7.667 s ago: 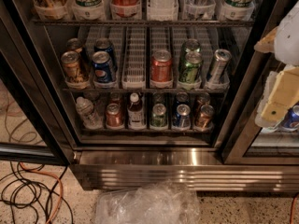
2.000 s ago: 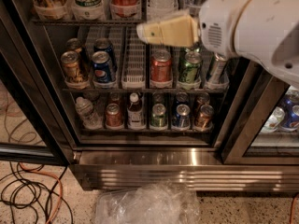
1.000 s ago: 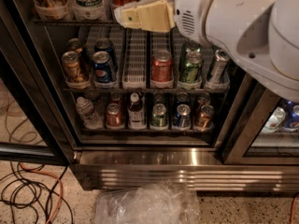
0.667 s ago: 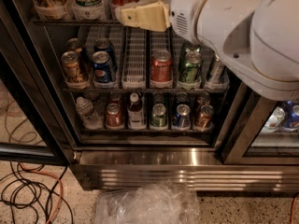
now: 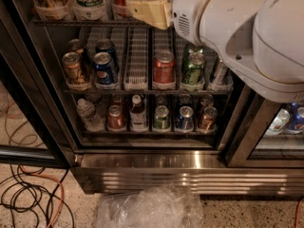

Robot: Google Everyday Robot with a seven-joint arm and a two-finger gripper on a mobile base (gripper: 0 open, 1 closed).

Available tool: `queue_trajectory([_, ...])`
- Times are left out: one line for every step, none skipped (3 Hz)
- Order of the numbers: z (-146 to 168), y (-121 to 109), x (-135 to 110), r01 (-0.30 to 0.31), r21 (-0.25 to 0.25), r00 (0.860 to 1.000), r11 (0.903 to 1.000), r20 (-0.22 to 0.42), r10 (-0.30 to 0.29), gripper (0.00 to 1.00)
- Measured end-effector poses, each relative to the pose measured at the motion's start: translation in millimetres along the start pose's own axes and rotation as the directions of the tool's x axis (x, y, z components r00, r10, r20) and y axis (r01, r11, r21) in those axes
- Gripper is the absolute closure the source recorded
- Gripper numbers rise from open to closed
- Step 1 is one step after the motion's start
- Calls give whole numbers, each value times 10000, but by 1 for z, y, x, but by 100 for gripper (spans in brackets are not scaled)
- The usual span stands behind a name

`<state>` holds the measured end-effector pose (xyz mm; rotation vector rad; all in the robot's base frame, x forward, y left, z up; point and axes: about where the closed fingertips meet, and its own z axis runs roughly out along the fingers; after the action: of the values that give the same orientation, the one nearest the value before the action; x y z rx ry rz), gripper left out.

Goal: Pick water bottle from top shelf of fridge

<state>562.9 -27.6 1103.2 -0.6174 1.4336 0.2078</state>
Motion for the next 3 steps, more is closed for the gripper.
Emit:
queue_trajectory([1,3,0,7,-41,10000,10000,6,-7,23])
queue_trajectory([23,-4,28,48,317,9997,9995,-236,-41,16])
queue_trajectory([24,-3,27,61,326,9997,9994,-223,-54,10])
